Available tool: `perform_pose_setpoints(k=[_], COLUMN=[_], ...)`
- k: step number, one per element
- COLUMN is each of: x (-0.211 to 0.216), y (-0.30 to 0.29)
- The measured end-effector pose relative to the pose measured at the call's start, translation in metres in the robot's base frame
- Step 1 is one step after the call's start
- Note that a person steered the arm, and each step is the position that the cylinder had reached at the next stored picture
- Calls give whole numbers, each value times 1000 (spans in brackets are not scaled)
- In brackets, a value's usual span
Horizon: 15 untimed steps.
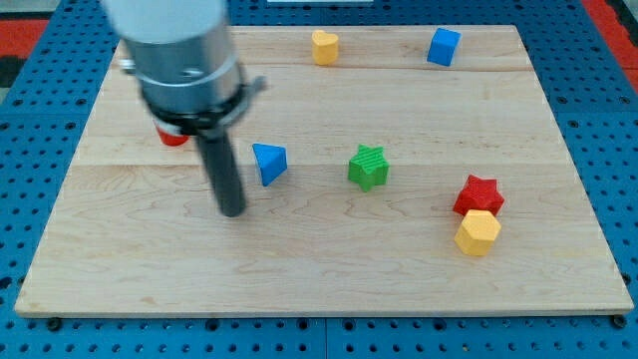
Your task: Separate red star and the yellow hexagon
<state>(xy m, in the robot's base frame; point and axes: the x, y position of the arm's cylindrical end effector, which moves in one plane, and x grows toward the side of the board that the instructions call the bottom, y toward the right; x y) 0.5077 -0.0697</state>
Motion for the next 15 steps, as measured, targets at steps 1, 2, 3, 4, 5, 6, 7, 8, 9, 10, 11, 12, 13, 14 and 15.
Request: perform_pose_setpoints(k=[1, 2, 3, 4, 5, 6, 7, 8, 9, 10, 11, 12, 13, 14, 15], x=[24, 74, 97, 99, 79, 63, 31, 23, 30, 53, 71, 56, 33, 59, 57], y=[61, 88, 169, 259, 306, 270, 250, 205, 213, 221, 208, 214, 191, 193, 120])
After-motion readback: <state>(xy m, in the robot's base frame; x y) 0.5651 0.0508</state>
